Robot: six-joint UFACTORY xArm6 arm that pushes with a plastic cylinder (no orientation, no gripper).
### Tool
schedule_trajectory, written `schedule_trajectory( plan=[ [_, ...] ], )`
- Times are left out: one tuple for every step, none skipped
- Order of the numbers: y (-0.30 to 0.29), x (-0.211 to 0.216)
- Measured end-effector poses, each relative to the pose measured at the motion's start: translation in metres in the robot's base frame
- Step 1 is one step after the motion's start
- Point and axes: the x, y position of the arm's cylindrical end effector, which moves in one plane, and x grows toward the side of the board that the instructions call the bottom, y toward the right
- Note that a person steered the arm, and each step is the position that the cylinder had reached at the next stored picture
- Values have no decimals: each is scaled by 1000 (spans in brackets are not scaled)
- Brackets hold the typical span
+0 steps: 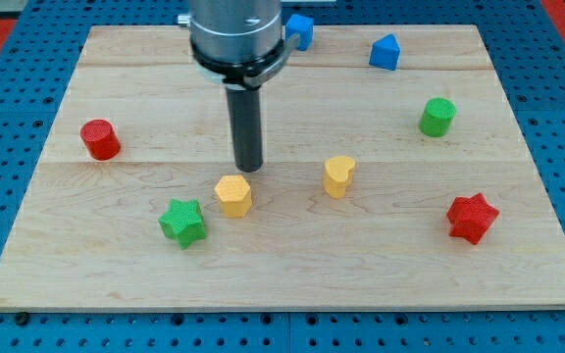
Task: Drag the yellow hexagon close to green star
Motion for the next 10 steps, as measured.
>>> schedule_trajectory(
  plan=[
    [-1, 27],
    [9, 41],
    [13, 41],
    [31, 48],
    [19, 54],
    [-6, 54],
    [-12, 63],
    [-22, 68],
    [-14, 68],
    [7, 89]
  ],
)
